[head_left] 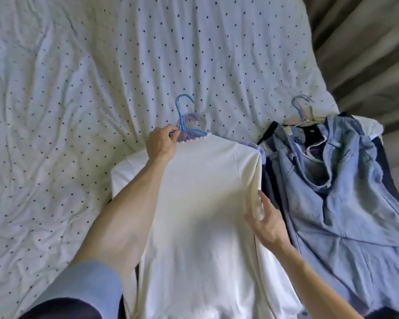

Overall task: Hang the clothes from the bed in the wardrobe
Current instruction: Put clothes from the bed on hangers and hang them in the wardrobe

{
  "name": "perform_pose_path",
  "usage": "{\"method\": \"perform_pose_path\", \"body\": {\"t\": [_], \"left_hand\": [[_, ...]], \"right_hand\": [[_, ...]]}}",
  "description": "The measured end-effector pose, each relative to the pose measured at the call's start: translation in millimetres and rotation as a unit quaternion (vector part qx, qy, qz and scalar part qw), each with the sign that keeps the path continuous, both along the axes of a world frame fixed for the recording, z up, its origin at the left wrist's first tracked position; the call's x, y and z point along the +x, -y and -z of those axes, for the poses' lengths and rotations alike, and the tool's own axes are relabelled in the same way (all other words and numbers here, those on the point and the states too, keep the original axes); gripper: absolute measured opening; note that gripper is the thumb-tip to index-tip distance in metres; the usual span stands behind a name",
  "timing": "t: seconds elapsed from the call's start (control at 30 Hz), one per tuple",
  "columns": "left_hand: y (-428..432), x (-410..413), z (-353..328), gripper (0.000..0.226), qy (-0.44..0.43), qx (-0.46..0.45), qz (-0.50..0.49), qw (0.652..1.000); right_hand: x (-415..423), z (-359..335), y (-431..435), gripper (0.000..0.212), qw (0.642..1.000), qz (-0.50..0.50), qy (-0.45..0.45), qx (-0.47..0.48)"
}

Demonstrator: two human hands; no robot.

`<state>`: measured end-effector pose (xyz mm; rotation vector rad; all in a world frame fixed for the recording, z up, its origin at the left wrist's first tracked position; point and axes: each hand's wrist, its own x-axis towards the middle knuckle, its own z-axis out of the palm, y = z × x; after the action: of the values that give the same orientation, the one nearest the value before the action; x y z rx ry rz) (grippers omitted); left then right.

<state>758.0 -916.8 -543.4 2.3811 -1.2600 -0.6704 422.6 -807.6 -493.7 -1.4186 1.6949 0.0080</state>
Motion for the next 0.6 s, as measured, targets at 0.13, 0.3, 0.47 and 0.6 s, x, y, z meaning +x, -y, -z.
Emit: {"method": "perform_pose_path", "body": {"t": [0.13, 0.3, 0.47, 0.6], "left_hand": [[11, -2, 66, 0.019, -0.003, 0.044, 0.002, 0.999], [0, -13, 97, 0.023, 0.025, -0.01, 0.004, 1.0], [7, -9, 84, 0.024, 0.049, 0.074, 0.083, 0.993], [-8, -22, 50, 0.043, 0.058, 0.161, 0.089, 0.981]], "right_hand": [[-1, 39, -11, 0.088, 0.98, -0.152, -0.111, -0.059], [0, 63, -21, 0.096, 0.959, -0.206, -0.182, -0.066], [5, 52, -14, 0.088, 0.958, -0.215, -0.185, -0.039], [1, 18, -10, 0.076, 0.961, -0.216, -0.175, 0.015]]}}
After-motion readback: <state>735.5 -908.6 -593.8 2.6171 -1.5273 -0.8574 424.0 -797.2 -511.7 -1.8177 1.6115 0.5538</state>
